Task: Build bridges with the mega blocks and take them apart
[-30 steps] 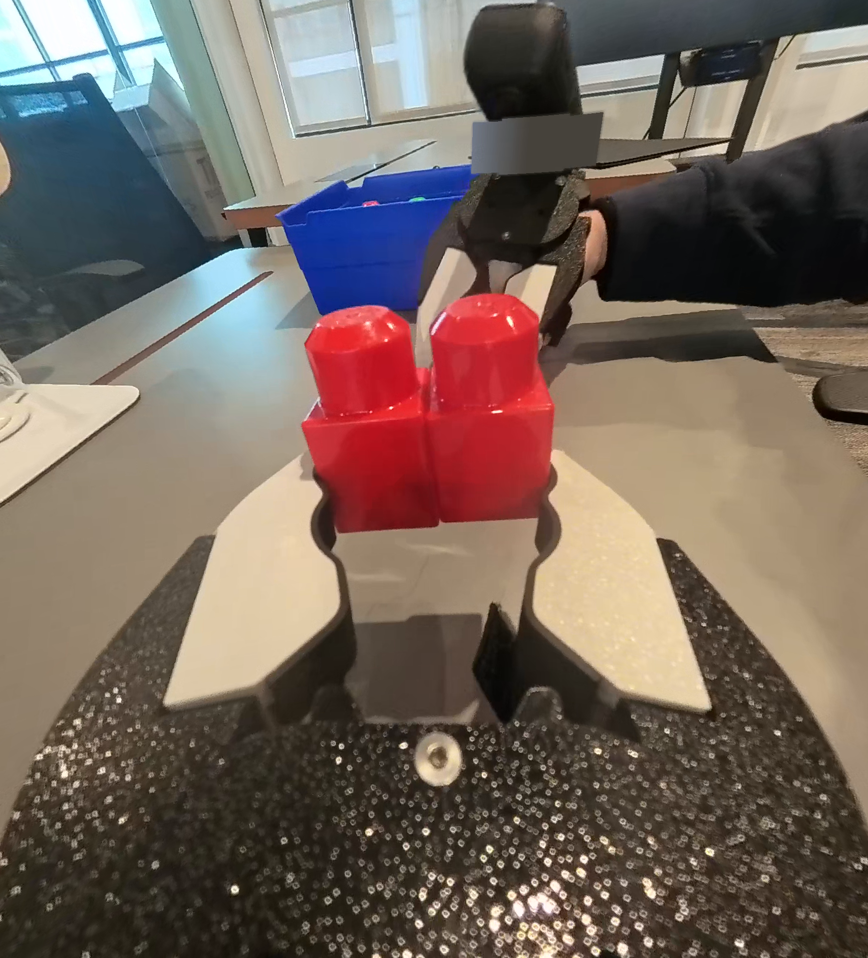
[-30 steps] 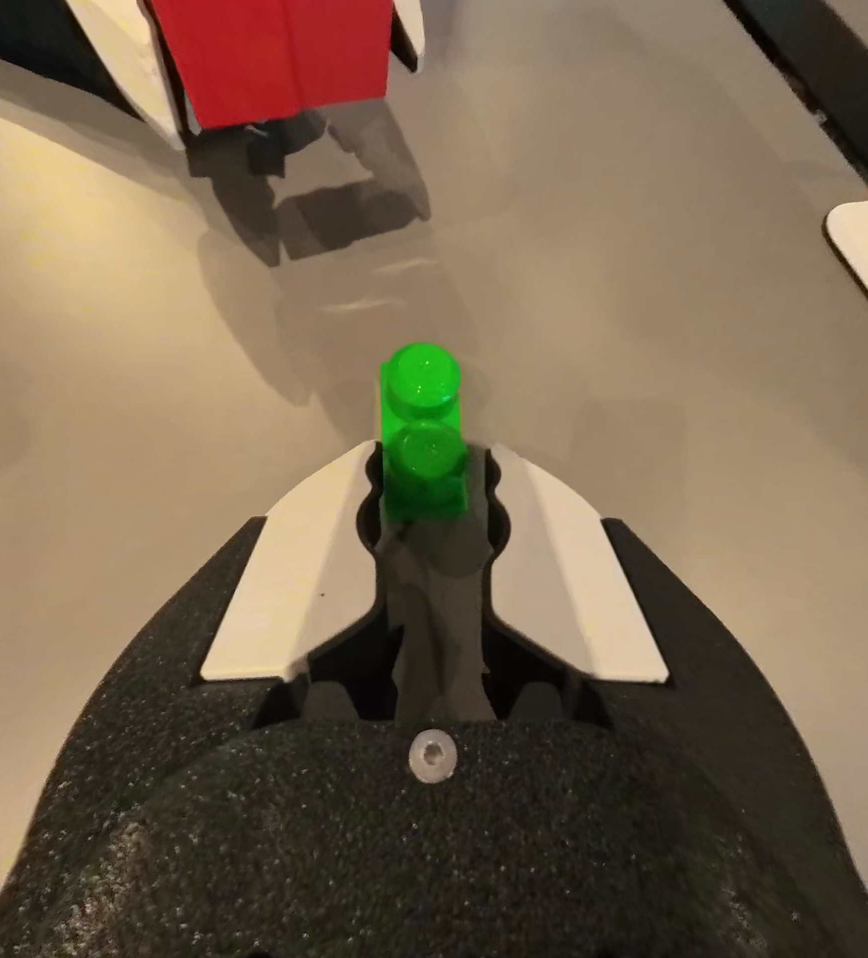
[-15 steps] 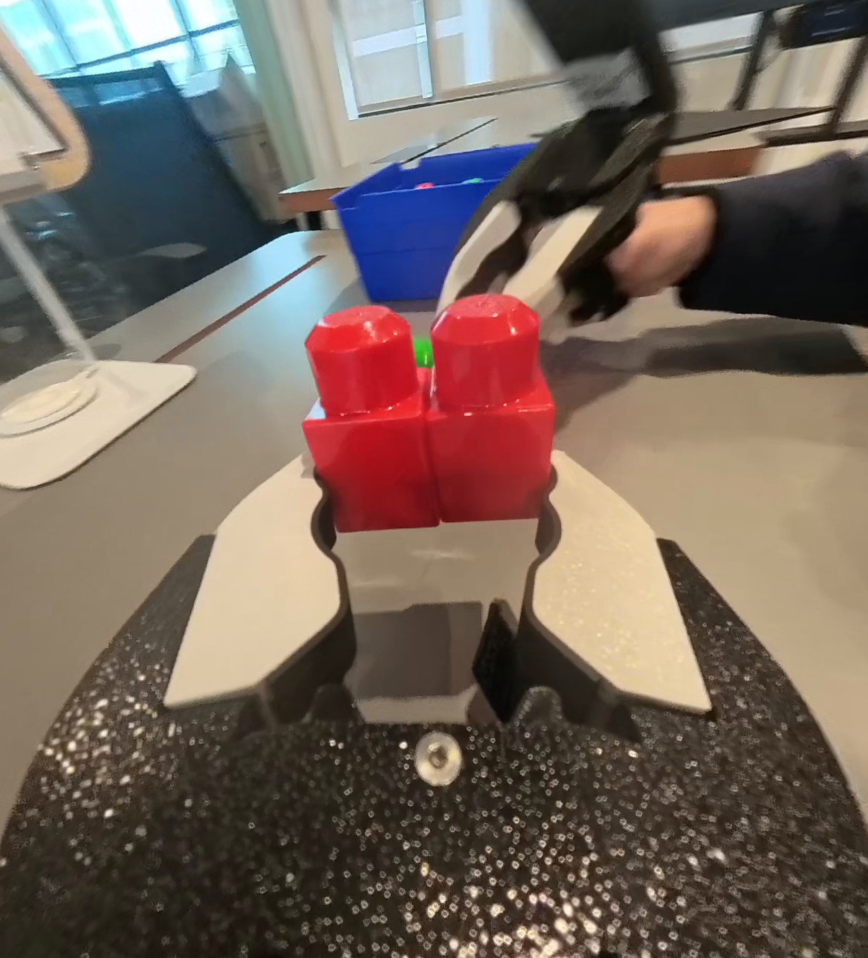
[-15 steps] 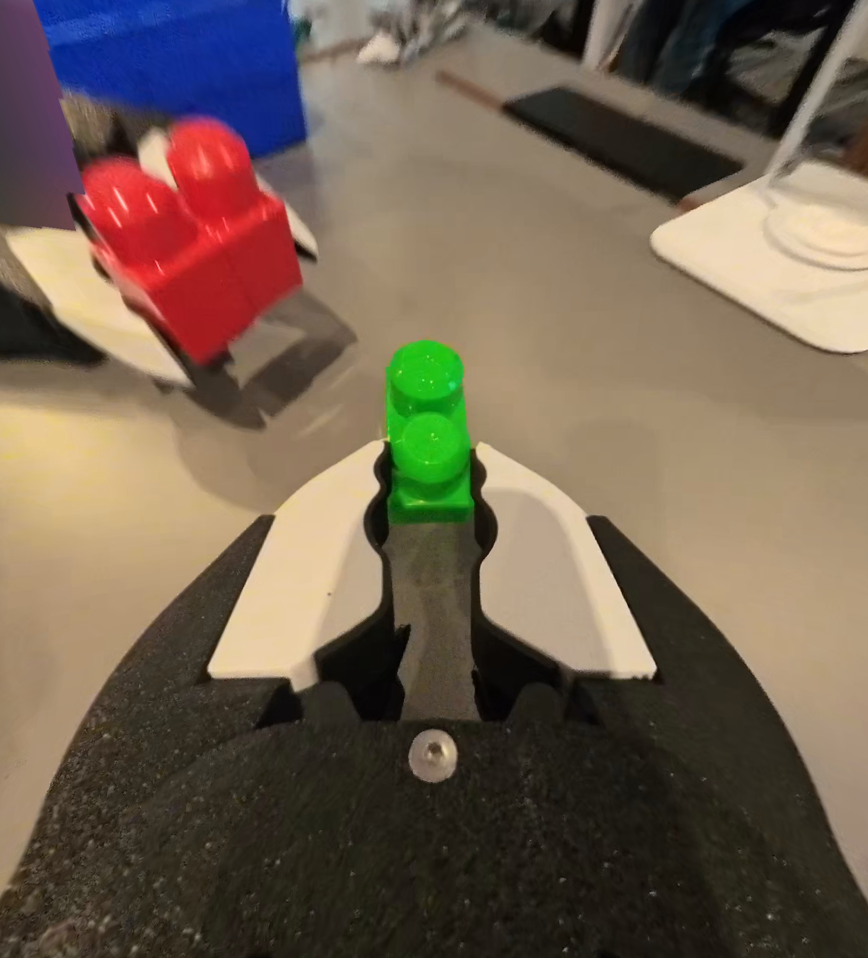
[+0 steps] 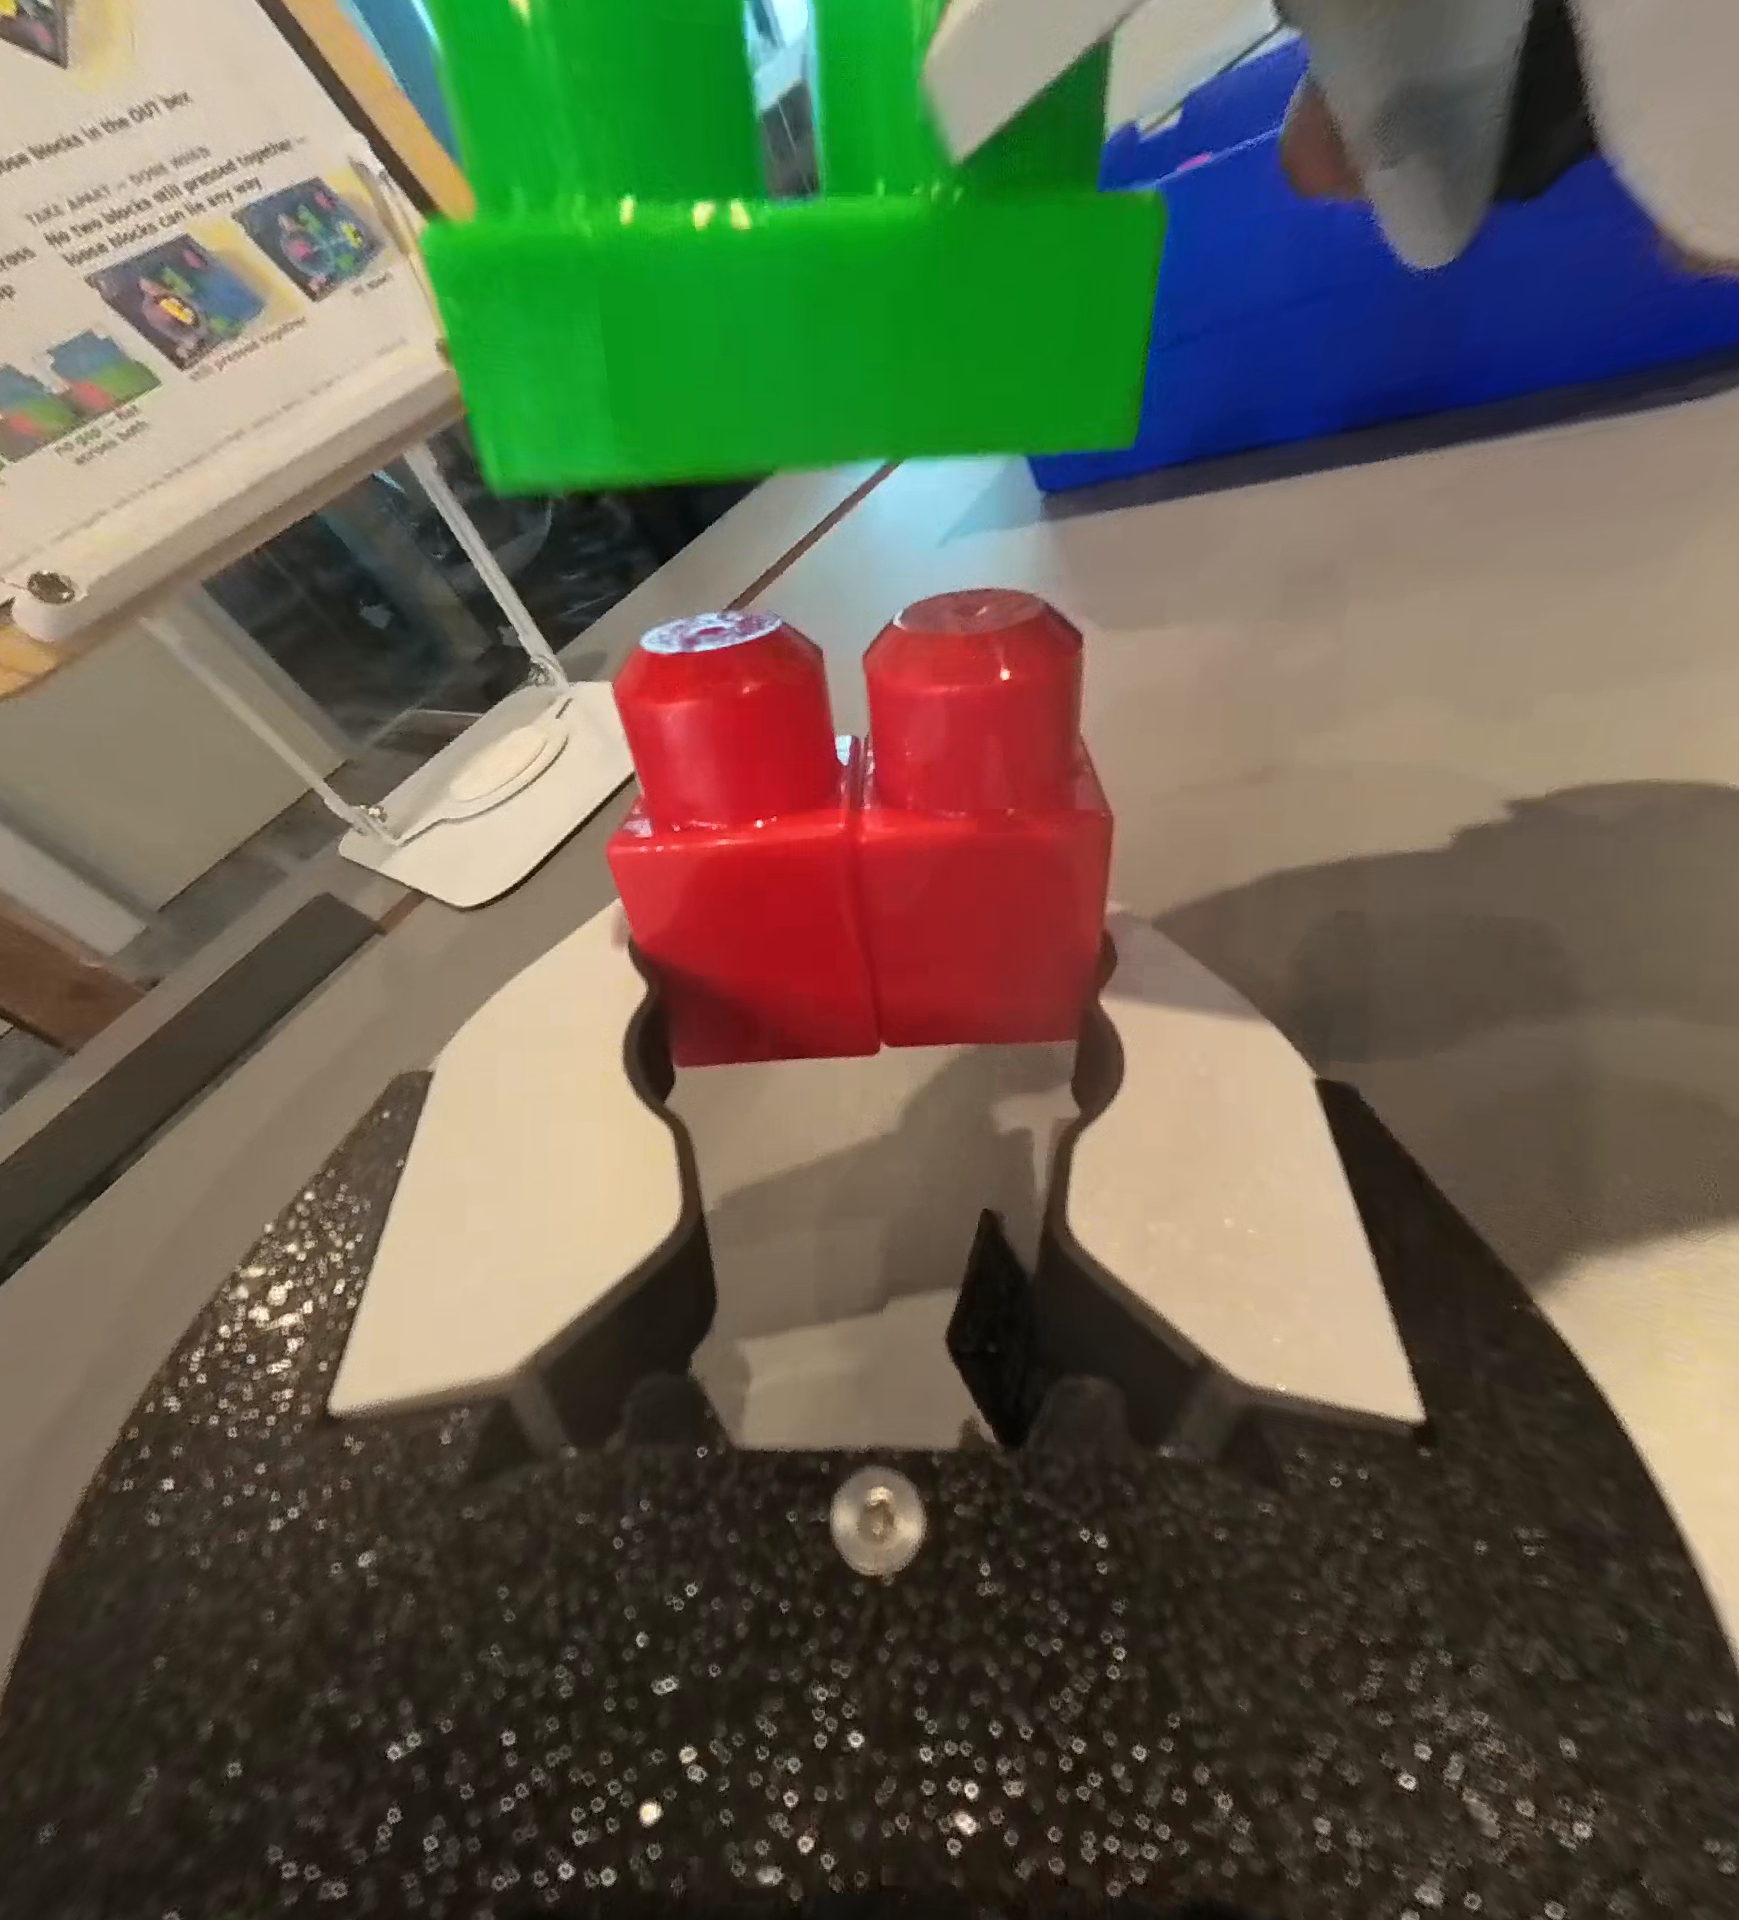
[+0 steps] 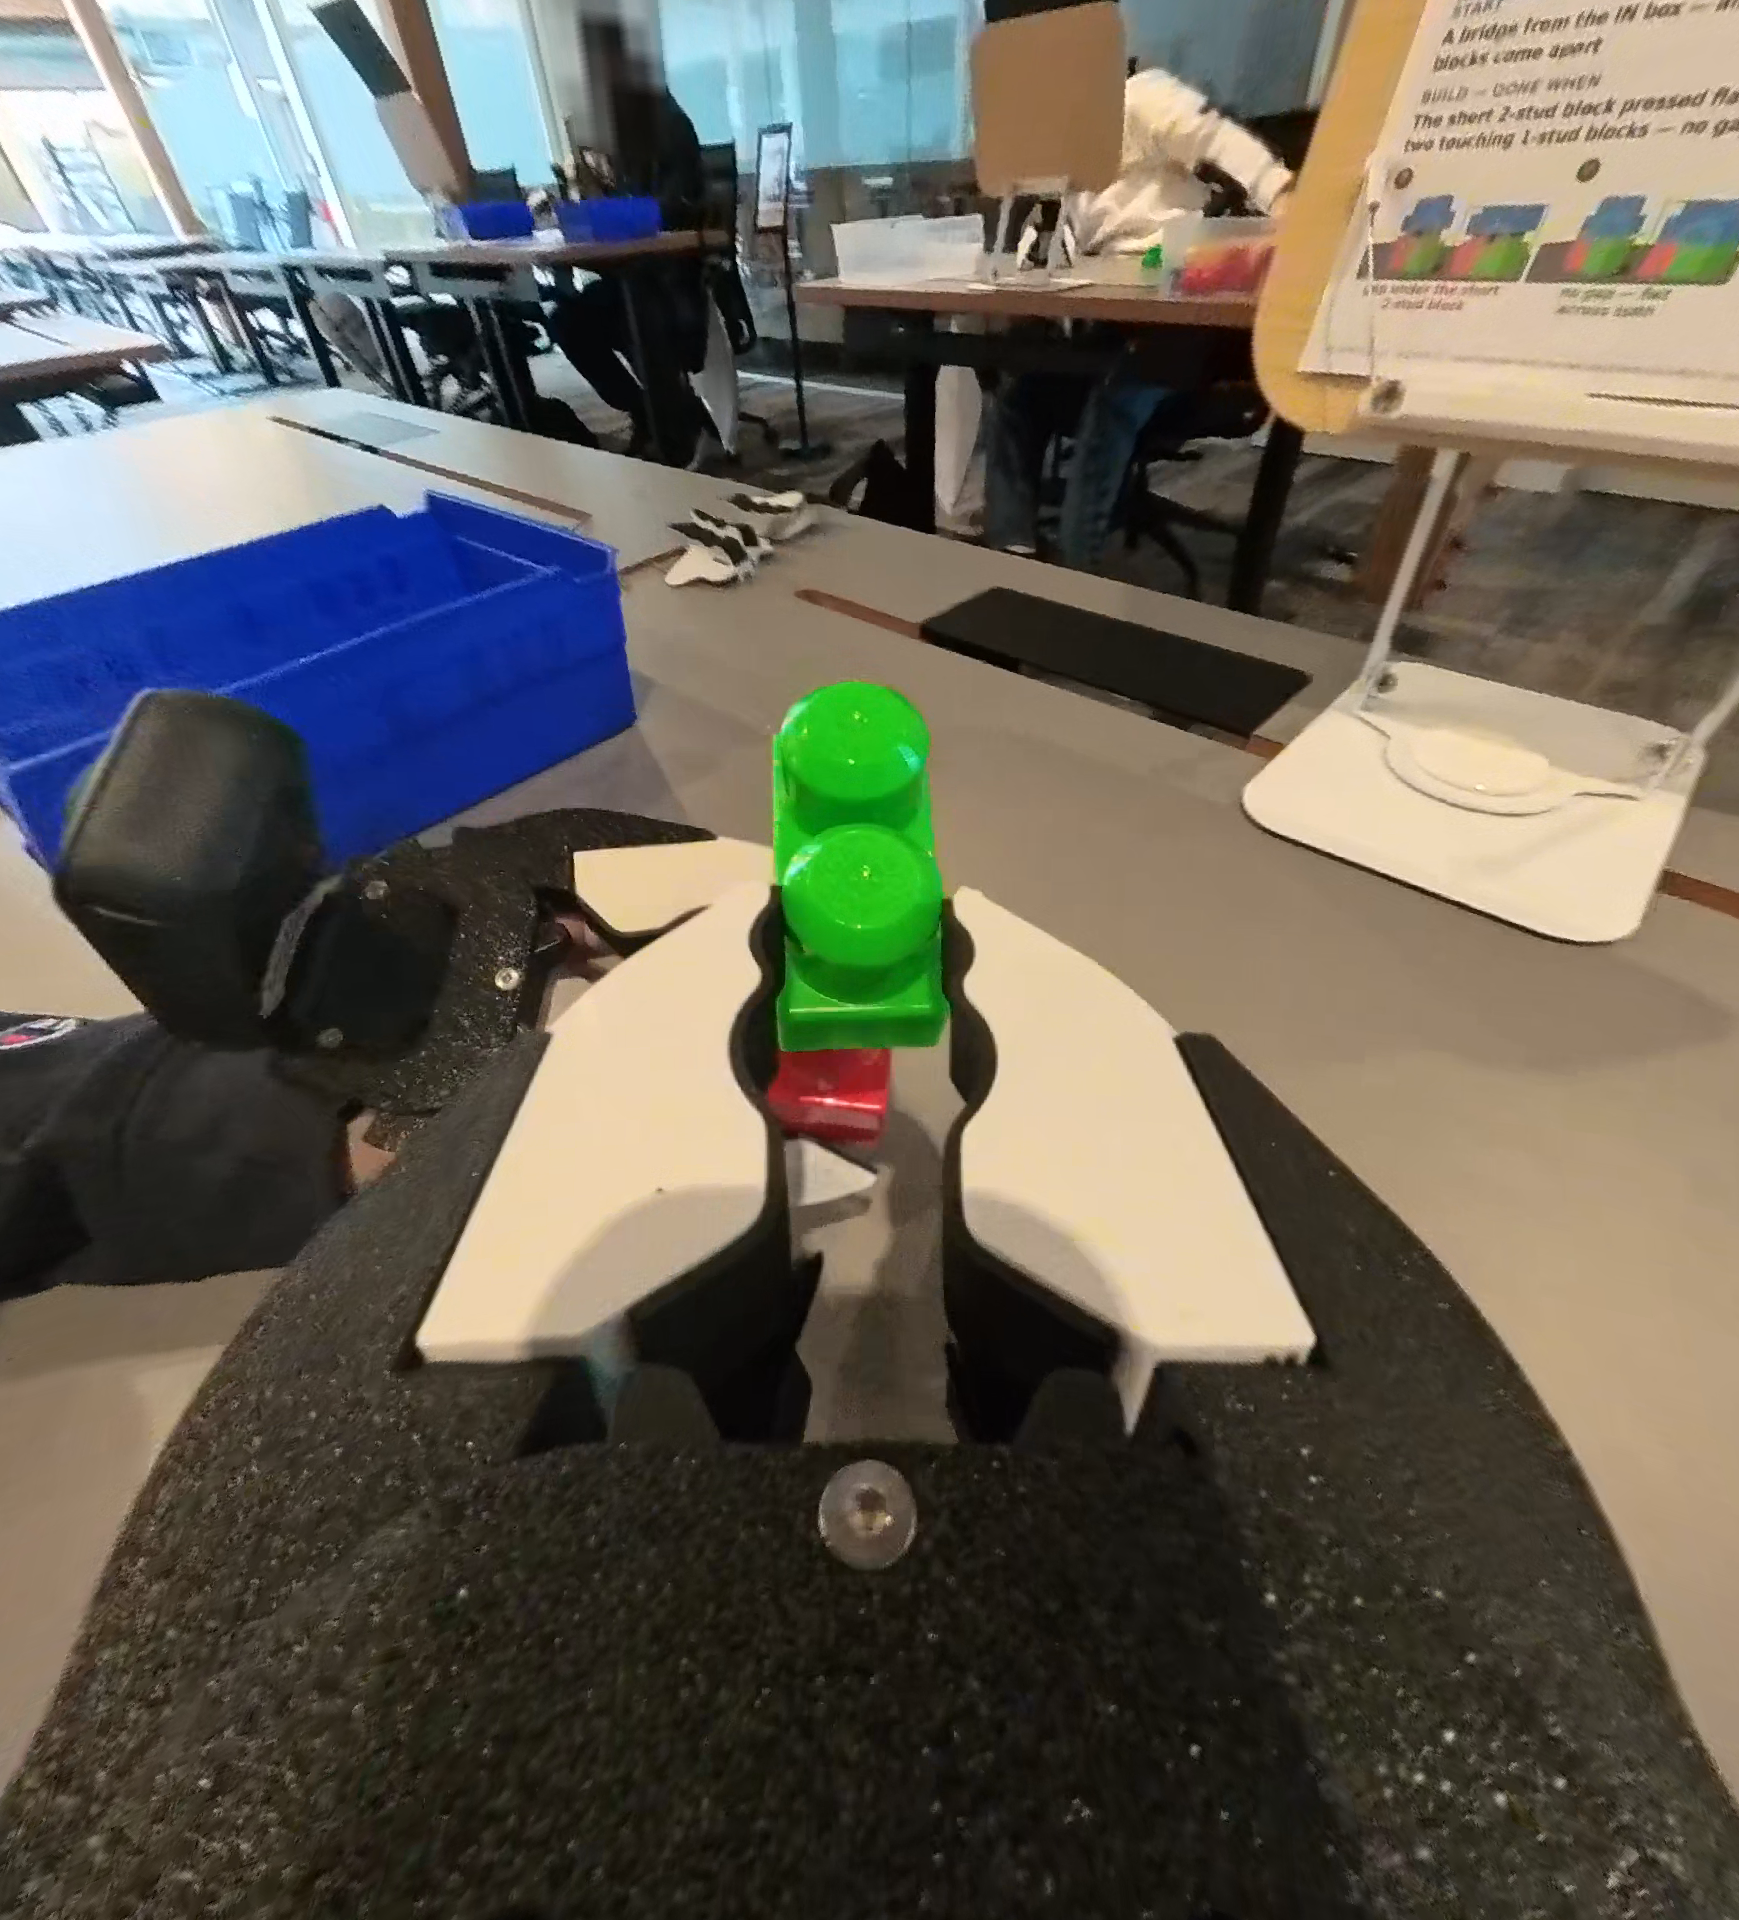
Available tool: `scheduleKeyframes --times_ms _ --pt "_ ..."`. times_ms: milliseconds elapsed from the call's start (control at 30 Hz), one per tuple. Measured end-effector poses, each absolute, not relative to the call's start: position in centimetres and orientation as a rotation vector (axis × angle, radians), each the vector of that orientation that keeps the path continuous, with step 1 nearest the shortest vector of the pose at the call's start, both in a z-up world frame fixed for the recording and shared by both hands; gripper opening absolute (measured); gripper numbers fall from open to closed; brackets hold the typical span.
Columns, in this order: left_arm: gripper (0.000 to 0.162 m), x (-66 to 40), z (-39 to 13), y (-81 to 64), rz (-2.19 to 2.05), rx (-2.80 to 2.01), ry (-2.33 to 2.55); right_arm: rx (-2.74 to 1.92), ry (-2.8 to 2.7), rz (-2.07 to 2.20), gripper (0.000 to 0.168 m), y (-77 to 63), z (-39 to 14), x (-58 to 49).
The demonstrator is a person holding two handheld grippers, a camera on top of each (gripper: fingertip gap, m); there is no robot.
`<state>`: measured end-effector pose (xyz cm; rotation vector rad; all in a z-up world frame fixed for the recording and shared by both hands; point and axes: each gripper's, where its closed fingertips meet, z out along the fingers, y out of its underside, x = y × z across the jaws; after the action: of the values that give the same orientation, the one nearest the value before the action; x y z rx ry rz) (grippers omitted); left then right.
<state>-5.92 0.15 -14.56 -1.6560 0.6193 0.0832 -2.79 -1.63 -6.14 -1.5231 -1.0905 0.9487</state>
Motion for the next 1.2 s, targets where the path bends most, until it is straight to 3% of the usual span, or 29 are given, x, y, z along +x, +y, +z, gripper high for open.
scheduleKeyframes --times_ms 1200 --pt "0.075 -6.9 -13.8 0.0 0.312 -1.602 0.664 -1.697 -1.134 0.775 0.028 -2.2 -9.4 -3.3"
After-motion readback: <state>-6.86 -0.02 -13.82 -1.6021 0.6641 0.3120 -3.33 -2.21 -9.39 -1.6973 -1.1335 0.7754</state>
